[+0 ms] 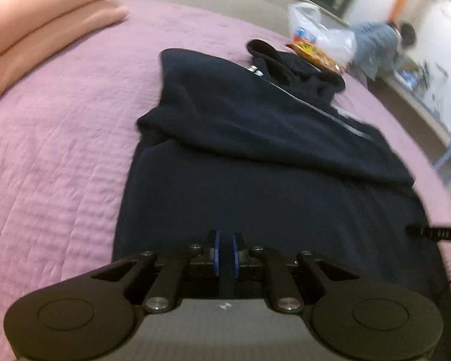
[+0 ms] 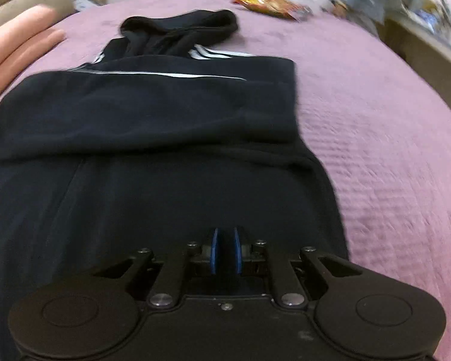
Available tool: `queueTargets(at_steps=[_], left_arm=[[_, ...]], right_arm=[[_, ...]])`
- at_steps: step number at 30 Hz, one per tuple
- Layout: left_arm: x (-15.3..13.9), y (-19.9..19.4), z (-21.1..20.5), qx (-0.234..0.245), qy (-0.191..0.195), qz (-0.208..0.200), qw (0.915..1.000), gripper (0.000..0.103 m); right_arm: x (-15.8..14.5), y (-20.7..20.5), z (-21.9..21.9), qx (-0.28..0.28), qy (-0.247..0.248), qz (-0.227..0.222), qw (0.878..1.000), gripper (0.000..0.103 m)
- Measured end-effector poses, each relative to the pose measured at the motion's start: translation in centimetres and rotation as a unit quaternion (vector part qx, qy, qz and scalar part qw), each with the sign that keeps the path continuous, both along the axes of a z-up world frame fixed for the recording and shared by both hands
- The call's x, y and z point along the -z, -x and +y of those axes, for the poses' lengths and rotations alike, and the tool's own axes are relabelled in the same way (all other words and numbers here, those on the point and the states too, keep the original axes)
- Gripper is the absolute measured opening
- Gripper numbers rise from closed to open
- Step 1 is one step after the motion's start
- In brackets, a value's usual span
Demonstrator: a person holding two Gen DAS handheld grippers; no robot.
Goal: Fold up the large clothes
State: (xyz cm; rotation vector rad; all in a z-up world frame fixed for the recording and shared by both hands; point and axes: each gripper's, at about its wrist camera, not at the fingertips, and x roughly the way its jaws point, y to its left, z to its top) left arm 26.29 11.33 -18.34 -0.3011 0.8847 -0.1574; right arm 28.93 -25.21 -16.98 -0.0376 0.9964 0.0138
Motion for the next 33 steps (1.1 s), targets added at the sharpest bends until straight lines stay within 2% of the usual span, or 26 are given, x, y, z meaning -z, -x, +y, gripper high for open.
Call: queueTargets(at_steps=[2,5,8,11,13,16,18,20,22,24,26,28,30,33], left_arm=[[-1.1,1.8,0.3,-0.004,0.002,-0.012,0.9999,0.014],[-1.7,4.5,0.2,0.011,0.001,-0.005,0.9999,0.016],[-2.0,7.4,-0.5,0.021,-0.022,0.013,0.9995,0.017],[-3.2,10.2,-1.0,0.031,-0.030,0.018,0.9989,0.017],[-4.4,11.3,-1.4,0.041,-0.038,0.006,0.9984,0.018],[-7.0,10.8,-2.8,0.060,-0.067,-0.030,0.9955,0.019],[-8.1,9.2,-3.6,0.070,-0.068,-0.047,0.9941,0.023],[-8.8,6.0,-4.6,0.088,-0.059,-0.060,0.9926,0.027],[-8.8,1.0,-6.1,0.105,-0.064,-0.070,0.9900,0.044],[-8.2,-4.8,-7.2,0.111,-0.072,-0.090,0.9872,0.053],[-7.5,-10.6,-7.7,0.097,-0.062,-0.104,0.9878,0.052],[-7.1,-15.0,-7.5,0.081,-0.031,-0.109,0.9903,0.051],[-7.3,-18.2,-7.0,0.072,0.004,-0.110,0.9913,0.053],[-8.1,-21.9,-6.9,0.076,0.008,-0.096,0.9925,0.055]], right_arm=[[-1.8,1.4,-0.7,0.005,-0.018,-0.024,1.000,0.012],[-3.9,4.6,-0.8,-0.010,-0.009,-0.050,0.999,0.012],[-3.6,7.1,-1.6,0.001,-0.015,-0.026,1.000,0.013],[-3.1,9.2,-3.0,0.019,-0.051,0.002,0.999,0.013],[-3.7,10.7,-3.1,0.020,-0.067,0.002,0.998,0.013],[-4.8,11.1,-3.0,0.009,-0.069,-0.015,0.997,0.013],[-5.4,10.6,-2.8,0.000,-0.073,-0.028,0.997,0.013],[-5.5,8.7,-2.4,-0.016,-0.081,-0.040,0.996,0.016],[-4.9,5.1,-1.4,-0.040,-0.084,-0.059,0.994,0.017],[-4.1,1.0,-0.2,-0.064,-0.079,-0.091,0.991,0.018],[-3.2,-3.2,0.6,-0.073,-0.072,-0.125,0.987,0.018],[-2.9,-6.8,1.2,-0.073,-0.088,-0.147,0.982,0.018],[-3.2,-9.4,1.4,-0.070,-0.107,-0.163,0.978,0.019],[-4.3,-12.1,1.6,-0.073,-0.102,-0.164,0.978,0.024]])
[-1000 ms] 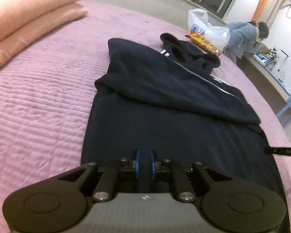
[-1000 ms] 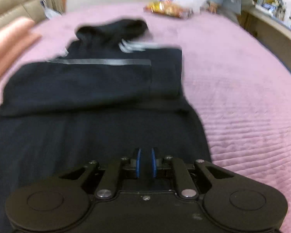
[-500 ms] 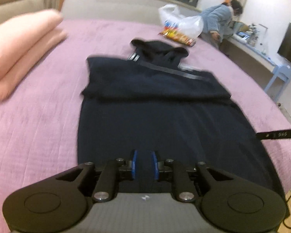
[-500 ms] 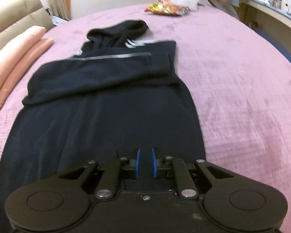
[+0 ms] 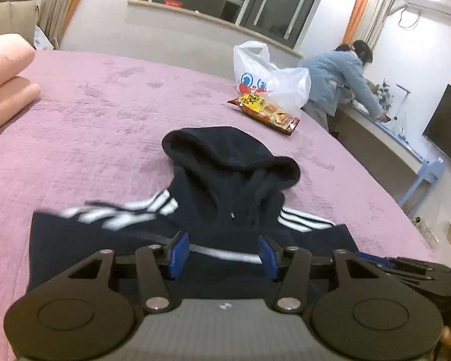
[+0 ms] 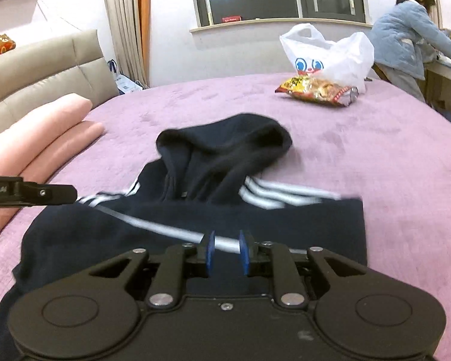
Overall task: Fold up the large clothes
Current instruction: 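Grasp the black hood with the right gripper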
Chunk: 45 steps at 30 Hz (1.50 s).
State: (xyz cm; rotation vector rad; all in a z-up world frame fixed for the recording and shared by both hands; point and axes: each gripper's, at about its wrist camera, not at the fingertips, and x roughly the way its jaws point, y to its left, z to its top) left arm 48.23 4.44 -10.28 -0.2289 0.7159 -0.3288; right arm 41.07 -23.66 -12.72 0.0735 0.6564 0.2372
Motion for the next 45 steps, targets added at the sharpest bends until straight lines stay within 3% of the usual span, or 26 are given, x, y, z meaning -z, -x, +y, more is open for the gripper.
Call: queueTargets(at_steps=[3,6,7,10,15,17,21,22,23,24,25,28,30,33,34,36,38,39,43,45], left_arm=[[-1.3,-4.5,-0.3,-0.001,-0.028,0.012,0.9995,0.060],[-2.0,-9.5,-0.3,-0.001,-0.044,0.019,0.9989,0.077],[-2.2,-11.3,-0.3,-0.004,-0.048,0.025,0.9985,0.078],[-1.8,-17.0,0.4,-0.026,-0.032,0.056,0.9976,0.077],[0.3,-25.8,2.4,-0.068,0.044,0.108,0.9909,0.076],[1.4,-29.2,2.6,-0.057,0.068,0.126,0.9881,0.076],[4.1,-34.9,1.4,-0.021,0.052,0.158,0.9858,0.077],[5.0,-36.2,0.9,-0.009,0.045,0.170,0.9843,0.076],[5.9,-37.4,0.5,-0.004,0.040,0.182,0.9824,0.076],[6.8,-37.9,0.2,-0.004,0.037,0.190,0.9811,0.076],[7.5,-38.6,-0.1,-0.002,0.035,0.197,0.9797,0.072],[8.8,-38.9,-0.7,0.032,0.044,0.206,0.9770,0.066],[9.4,-38.7,-1.0,0.050,0.036,0.208,0.9762,0.066],[10.1,-38.3,-0.3,0.054,0.042,0.214,0.9744,0.066],[10.1,-38.2,0.0,0.055,0.051,0.215,0.9736,0.066],[9.8,-38.5,0.8,0.057,0.069,0.216,0.9723,0.066],[9.5,-39.2,1.0,0.058,0.083,0.209,0.9726,0.068],[9.6,-39.5,1.0,0.059,0.091,0.209,0.9719,0.070],[11.0,-40.8,-0.6,0.088,0.118,0.245,0.9584,0.075],[10.8,-40.9,-1.6,0.093,0.099,0.237,0.9620,0.076]], right_arm=[[-1.1,-3.1,-0.2,-0.005,0.029,0.008,1.000,0.033],[-2.3,-7.3,-1.1,0.006,0.034,0.026,0.999,0.034],[-2.7,-8.7,-1.5,0.012,0.025,0.034,0.999,0.039],[-2.8,-13.5,-2.9,0.042,-0.006,0.057,0.997,0.071],[-1.4,-20.5,-5.0,0.078,-0.045,0.103,0.991,0.072],[-0.5,-22.9,-5.3,0.080,-0.061,0.119,0.988,0.074],[2.0,-26.6,-4.9,0.074,-0.055,0.168,0.982,0.074],[2.7,-27.2,-4.7,0.072,-0.047,0.180,0.980,0.068],[3.4,-27.7,-4.4,0.071,-0.038,0.186,0.979,0.033],[3.9,-27.7,-4.0,0.069,-0.026,0.186,0.980,0.007],[3.6,-27.4,-3.7,0.066,-0.017,0.174,0.982,0.010],[0.2,-24.5,-3.7,0.039,-0.023,0.074,0.996,0.009],[0.4,-23.7,-4.3,0.049,-0.008,0.079,0.996,0.009],[4.9,-25.0,-5.5,0.039,0.011,0.215,0.976,0.022],[5.7,-24.8,-6.3,0.031,-0.002,0.238,0.971,0.027],[4.4,-24.1,-7.8,0.024,-0.034,0.215,0.976,0.039],[2.6,-23.8,-8.8,0.027,-0.056,0.179,0.982,0.072],[1.9,-24.0,-9.1,0.029,-0.065,0.157,0.985,0.078],[2.4,-27.7,-7.7,0.027,-0.060,0.158,0.985,0.076],[3.6,-29.5,-7.3,0.032,-0.073,0.179,0.981,0.075]])
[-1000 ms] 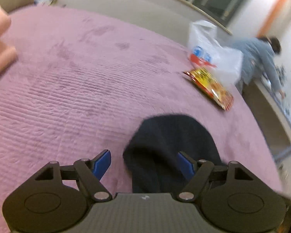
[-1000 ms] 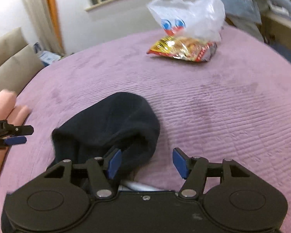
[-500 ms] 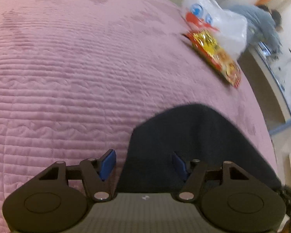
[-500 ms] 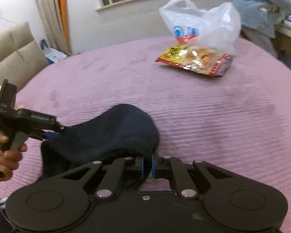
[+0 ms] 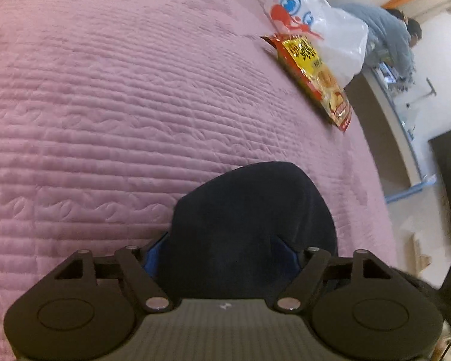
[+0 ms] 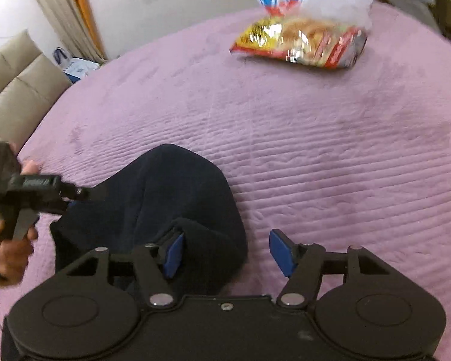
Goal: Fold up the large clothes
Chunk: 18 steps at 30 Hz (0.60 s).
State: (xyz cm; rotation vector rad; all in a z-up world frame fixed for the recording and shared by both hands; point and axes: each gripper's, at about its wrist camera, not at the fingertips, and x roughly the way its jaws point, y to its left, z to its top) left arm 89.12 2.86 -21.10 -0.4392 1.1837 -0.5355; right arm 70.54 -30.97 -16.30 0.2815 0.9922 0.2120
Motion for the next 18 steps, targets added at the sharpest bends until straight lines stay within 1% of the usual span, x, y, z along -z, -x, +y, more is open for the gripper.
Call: queueTargets(at_steps=[2,4,6,8,9,10,11,12,13,15,16,18], left_arm=[[-0.3,0.1,-0.7,0.006,-0.017,-0.009,0.9998,0.075],[-0.4,0.4,-0.7,0.006,-0.025,-0.013,0.9996,0.071],[-0.4,0.7,-0.3,-0.001,-0.019,-0.010,0.9998,0.070],[-0.3,0.9,0.3,-0.006,-0.008,-0.004,0.9999,0.070],[-0.3,1.0,0.4,-0.005,-0.006,-0.002,1.0000,0.069],[-0.3,1.0,0.5,-0.004,-0.006,0.002,1.0000,0.069],[-0.4,1.1,0.6,-0.004,-0.006,0.004,1.0000,0.069],[-0.5,1.0,0.6,-0.002,-0.007,0.004,1.0000,0.069],[-0.5,0.9,0.5,-0.001,-0.010,0.004,0.9999,0.069],[-0.2,0.6,0.1,-0.007,-0.013,0.008,0.9999,0.069],[-0.1,0.4,-0.1,-0.010,-0.015,0.009,0.9998,0.070],[-0.3,0.1,-0.8,-0.009,-0.032,0.011,0.9994,0.069]], right_arm=[[0.4,-0.8,-0.6,0.015,-0.036,0.022,0.999,0.075],[-0.4,-0.2,-1.5,0.009,-0.068,0.021,0.997,0.075],[-1.4,0.7,-2.0,-0.033,-0.062,0.021,0.997,0.075],[-2.5,2.1,-2.4,-0.057,-0.027,0.014,0.998,0.076],[-3.0,2.5,-2.6,-0.054,-0.010,0.008,0.998,0.076],[-3.4,2.6,-2.9,-0.045,-0.006,0.004,0.999,0.078],[-3.6,2.3,-3.2,-0.033,-0.021,0.005,0.999,0.078],[-3.4,1.5,-3.4,-0.025,-0.044,0.014,0.999,0.078],[-3.0,0.5,-3.3,-0.018,-0.057,0.026,0.998,0.077],[-1.6,-1.5,-2.1,-0.017,-0.045,0.037,0.998,0.077],[-0.4,-2.6,-1.1,-0.016,-0.029,0.047,0.998,0.075],[1.9,-4.1,0.1,-0.010,-0.013,0.071,0.997,0.075]])
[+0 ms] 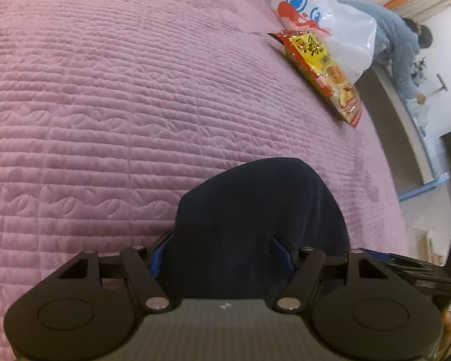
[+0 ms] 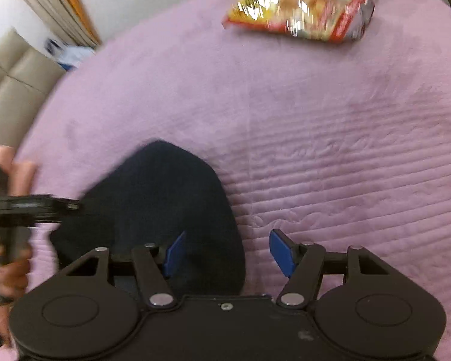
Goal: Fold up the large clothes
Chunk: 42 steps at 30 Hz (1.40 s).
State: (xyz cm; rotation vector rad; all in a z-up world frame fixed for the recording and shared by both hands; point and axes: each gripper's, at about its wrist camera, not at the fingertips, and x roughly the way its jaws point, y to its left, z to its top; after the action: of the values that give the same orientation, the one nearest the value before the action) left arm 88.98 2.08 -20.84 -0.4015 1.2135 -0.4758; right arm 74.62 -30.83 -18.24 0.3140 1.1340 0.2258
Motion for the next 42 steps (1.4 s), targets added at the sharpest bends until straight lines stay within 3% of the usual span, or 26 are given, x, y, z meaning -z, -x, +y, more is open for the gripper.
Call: queueTargets(at_steps=[3,4,5,6,7,10,13,17,20,23,25,26,29,30,32,33,35,36,37,38,39,42], left_arm=[[-0.5,0.2,-0.7,0.001,-0.031,-0.003,0.9995,0.060],[-0.6,0.4,-0.8,0.000,-0.050,-0.009,0.9987,0.044],[-0.8,0.8,-1.0,-0.001,-0.076,-0.018,0.9969,0.033],[-1.0,1.1,-0.9,-0.001,-0.081,-0.022,0.9965,0.019],[-1.4,1.7,-0.5,-0.008,-0.070,-0.025,0.9972,0.016],[-4.0,4.2,0.5,-0.028,-0.065,-0.051,0.9962,0.014],[-8.6,9.1,2.1,-0.023,-0.026,-0.122,0.9919,0.013],[-16.1,19.0,4.8,-0.004,0.017,-0.238,0.9711,0.013],[-19.3,26.9,6.0,0.016,-0.004,-0.282,0.9593,0.013],[-19.3,34.3,6.8,0.028,-0.035,-0.275,0.9605,0.015],[-17.5,38.7,7.6,0.033,-0.033,-0.227,0.9727,0.018],[-16.2,40.7,7.9,0.035,-0.039,-0.197,0.9791,0.019],[-10.9,46.9,9.9,0.022,-0.072,-0.081,0.9939,0.020],[-9.2,48.7,10.7,0.004,-0.090,-0.042,0.9950,0.020],[-7.4,50.7,11.7,-0.019,-0.099,-0.002,0.9949,0.020],[-7.1,51.2,12.1,-0.030,-0.091,0.004,0.9953,0.020],[-7.4,50.9,12.2,-0.046,-0.069,-0.004,0.9966,0.021],[-7.8,50.3,11.8,-0.054,-0.050,-0.013,0.9972,0.029],[-8.0,49.4,11.3,-0.065,-0.031,-0.017,0.9973,0.045],[-8.0,48.3,10.7,-0.074,-0.016,-0.018,0.9970,0.054],[-7.8,47.4,10.2,-0.085,-0.008,-0.020,0.9961,0.067],[-6.2,45.5,9.4,-0.120,0.010,-0.016,0.9925,0.068]], right_arm=[[1.0,-0.2,1.5,-0.006,0.002,0.000,1.000,0.072],[0.8,0.0,2.1,-0.024,-0.001,0.000,1.000,0.044],[0.5,0.4,2.7,-0.040,0.000,-0.001,0.999,0.027],[0.0,0.9,3.3,-0.053,0.011,-0.012,0.998,0.023],[-0.7,1.5,4.0,-0.071,0.030,-0.030,0.997,0.019],[-4.4,5.0,4.9,-0.091,0.075,-0.129,0.985,0.015],[-8.8,9.9,4.7,-0.098,0.080,-0.202,0.971,0.014],[-14.2,18.3,5.3,-0.131,0.121,-0.292,0.940,0.014],[-17.0,25.4,6.7,-0.163,0.164,-0.346,0.910,0.014],[-17.5,32.2,8.5,-0.205,0.221,-0.386,0.872,0.014],[-16.4,36.2,9.2,-0.246,0.259,-0.382,0.852,0.015],[-15.5,38.2,9.2,-0.266,0.270,-0.364,0.851,0.018],[-12.6,42.2,8.1,-0.287,0.261,-0.263,0.883,0.020],[-11.7,42.9,7.6,-0.281,0.259,-0.228,0.896,0.021],[-10.4,43.6,6.6,-0.257,0.241,-0.170,0.920,0.026],[-10.0,43.6,6.2,-0.239,0.226,-0.149,0.932,0.026],[-9.8,43.0,5.8,-0.193,0.182,-0.114,0.958,0.038],[-9.8,42.8,6.0,-0.171,0.157,-0.098,0.968,0.041],[-9.7,41.9,6.0,-0.144,0.128,-0.081,0.978,0.052],[-9.5,40.9,6.0,-0.121,0.106,-0.072,0.984,0.069],[-9.2,40.1,6.1,-0.098,0.084,-0.062,0.990,0.075],[-8.6,38.1,5.7,-0.032,0.023,-0.041,0.998,0.075]])
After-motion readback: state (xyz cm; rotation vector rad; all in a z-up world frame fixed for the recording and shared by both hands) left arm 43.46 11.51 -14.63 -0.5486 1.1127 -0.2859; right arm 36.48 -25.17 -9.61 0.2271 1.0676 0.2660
